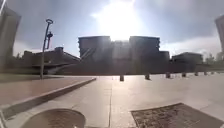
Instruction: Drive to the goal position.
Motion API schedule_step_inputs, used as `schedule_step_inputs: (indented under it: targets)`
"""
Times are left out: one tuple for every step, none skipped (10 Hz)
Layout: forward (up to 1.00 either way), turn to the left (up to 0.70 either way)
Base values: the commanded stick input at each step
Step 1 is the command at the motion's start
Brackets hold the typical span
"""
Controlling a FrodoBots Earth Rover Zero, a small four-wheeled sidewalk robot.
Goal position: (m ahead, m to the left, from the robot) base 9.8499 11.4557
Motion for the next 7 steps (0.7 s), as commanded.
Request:
schedule_step_inputs:
  targets:
    - [0.85,0.0]
    - [0.85,0.0]
    - [0.85,0.0]
    - [0.85,0.0]
    - [0.85,0.0]
    - [0.85,0.0]
    - [0.85,0.0]
